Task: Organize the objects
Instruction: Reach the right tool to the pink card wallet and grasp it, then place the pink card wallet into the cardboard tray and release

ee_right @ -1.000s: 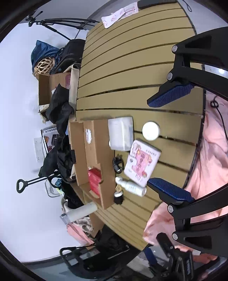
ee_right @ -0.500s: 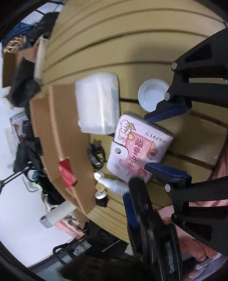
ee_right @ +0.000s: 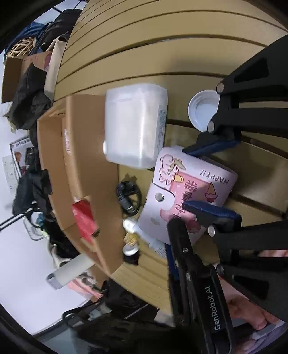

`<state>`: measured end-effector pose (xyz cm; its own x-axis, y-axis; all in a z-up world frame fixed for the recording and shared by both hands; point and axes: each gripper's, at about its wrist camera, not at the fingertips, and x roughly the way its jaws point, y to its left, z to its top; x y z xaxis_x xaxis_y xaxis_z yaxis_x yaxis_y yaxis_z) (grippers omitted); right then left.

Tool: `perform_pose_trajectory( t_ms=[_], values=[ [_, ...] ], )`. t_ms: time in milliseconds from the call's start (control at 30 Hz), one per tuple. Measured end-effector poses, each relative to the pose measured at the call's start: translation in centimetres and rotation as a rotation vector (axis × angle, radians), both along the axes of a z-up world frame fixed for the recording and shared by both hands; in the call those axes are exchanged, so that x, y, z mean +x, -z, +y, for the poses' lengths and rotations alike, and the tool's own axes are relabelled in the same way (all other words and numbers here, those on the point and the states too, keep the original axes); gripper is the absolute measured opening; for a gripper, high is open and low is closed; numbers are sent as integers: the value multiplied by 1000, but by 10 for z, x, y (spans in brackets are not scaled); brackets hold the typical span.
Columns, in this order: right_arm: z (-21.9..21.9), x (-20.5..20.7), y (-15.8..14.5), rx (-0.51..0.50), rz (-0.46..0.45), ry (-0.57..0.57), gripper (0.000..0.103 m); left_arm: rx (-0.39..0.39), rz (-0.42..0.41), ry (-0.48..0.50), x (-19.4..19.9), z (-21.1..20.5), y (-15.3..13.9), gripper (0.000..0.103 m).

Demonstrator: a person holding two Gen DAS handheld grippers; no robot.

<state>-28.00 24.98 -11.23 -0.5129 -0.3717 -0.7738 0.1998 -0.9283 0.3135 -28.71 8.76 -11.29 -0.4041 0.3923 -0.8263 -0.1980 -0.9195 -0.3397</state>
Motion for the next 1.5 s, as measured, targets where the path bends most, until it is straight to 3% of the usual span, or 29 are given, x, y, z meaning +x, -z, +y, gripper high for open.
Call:
perform_pose_trajectory(
  t_ms=[167, 333, 467, 667, 833, 967, 1100, 1267, 1333, 1400, 1467, 1500],
  values=[
    [-2, 23, -46, 0, 99, -4, 35, 52, 79, -23, 32, -11, -37, 25],
    [-13, 33, -89, -1, 197, -21, 35, 104, 153, -40, 31, -25, -75, 25],
    [-24, 10, -118, -20, 247, -32, 35, 110, 202, -45, 7, -37, -103, 25],
    [-36, -55, -140, -45, 255, -27, 35, 158, 158, -47, -71, -57, -115, 25],
    [-55, -140, -128, -43, 207, -40, 35, 132, 90, -77, -158, -80, -101, 25],
    [-84, -221, -90, 4, 125, -37, 35, 54, 11, -89, -234, -93, -65, 25],
    [-100, -265, -54, 53, 74, -39, 35, 12, -60, -100, -279, -103, -31, 25],
    [-111, -308, -8, -2, -108, -48, 35, -99, -73, -179, -299, -115, -6, 23],
    [-118, -312, 2, -7, -157, -67, 35, -98, -41, -194, -292, -120, -9, 26],
    [-119, -307, -2, -24, -140, -81, 35, -75, -17, -179, -278, -124, -17, 32],
    [-109, -289, -22, -61, -74, -78, 35, -54, 39, -176, -253, -125, -35, 51],
    [-106, -279, -33, -54, -39, -79, 35, -58, 81, -168, -239, -123, -46, 55]
  ],
)
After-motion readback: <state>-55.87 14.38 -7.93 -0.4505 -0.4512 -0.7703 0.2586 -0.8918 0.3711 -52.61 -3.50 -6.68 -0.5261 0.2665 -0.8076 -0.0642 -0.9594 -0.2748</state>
